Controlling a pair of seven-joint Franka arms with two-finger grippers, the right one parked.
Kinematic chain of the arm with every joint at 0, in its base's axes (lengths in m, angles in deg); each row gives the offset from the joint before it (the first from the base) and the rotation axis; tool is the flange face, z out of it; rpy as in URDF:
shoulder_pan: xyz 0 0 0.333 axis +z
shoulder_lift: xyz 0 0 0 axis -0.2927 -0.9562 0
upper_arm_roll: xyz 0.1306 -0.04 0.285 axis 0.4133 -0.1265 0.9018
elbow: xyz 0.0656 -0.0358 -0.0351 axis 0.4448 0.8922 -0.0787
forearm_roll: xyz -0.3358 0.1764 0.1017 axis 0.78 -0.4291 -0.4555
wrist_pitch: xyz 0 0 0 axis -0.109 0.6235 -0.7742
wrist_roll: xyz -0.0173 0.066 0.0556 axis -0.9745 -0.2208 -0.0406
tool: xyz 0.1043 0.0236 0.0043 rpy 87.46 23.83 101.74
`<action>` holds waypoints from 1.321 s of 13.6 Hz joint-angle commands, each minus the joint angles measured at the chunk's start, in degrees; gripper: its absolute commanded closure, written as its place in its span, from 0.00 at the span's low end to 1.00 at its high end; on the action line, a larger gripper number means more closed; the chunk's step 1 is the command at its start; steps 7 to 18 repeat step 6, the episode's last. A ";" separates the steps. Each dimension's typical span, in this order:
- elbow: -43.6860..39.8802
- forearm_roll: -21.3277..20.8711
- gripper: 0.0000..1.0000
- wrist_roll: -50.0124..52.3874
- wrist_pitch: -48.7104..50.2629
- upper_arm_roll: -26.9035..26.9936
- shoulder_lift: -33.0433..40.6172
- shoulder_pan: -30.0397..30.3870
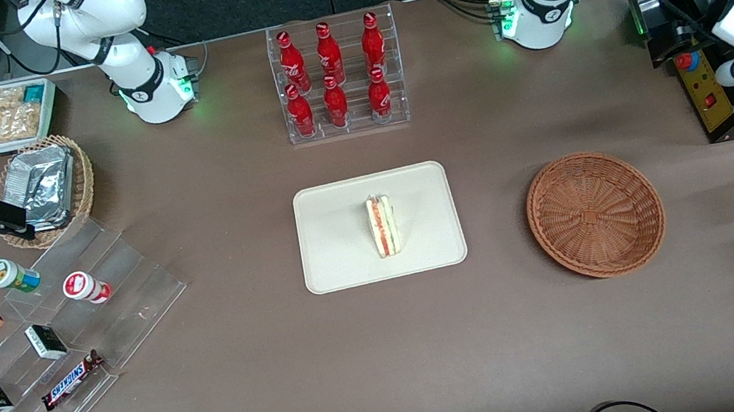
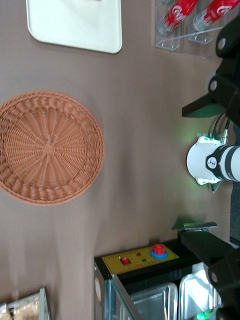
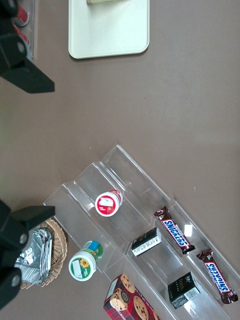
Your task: Place sandwich from basket to tray
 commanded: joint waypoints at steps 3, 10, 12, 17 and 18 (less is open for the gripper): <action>1.90 0.75 0.00 -1.85 -0.31 2.62 0.79 -1.71; 0.85 0.58 0.00 -1.06 0.40 2.01 -0.09 -1.62; 0.85 0.58 0.00 -1.06 0.40 2.01 -0.09 -1.62; 0.85 0.58 0.00 -1.06 0.40 2.01 -0.09 -1.62; 0.85 0.58 0.00 -1.06 0.40 2.01 -0.09 -1.62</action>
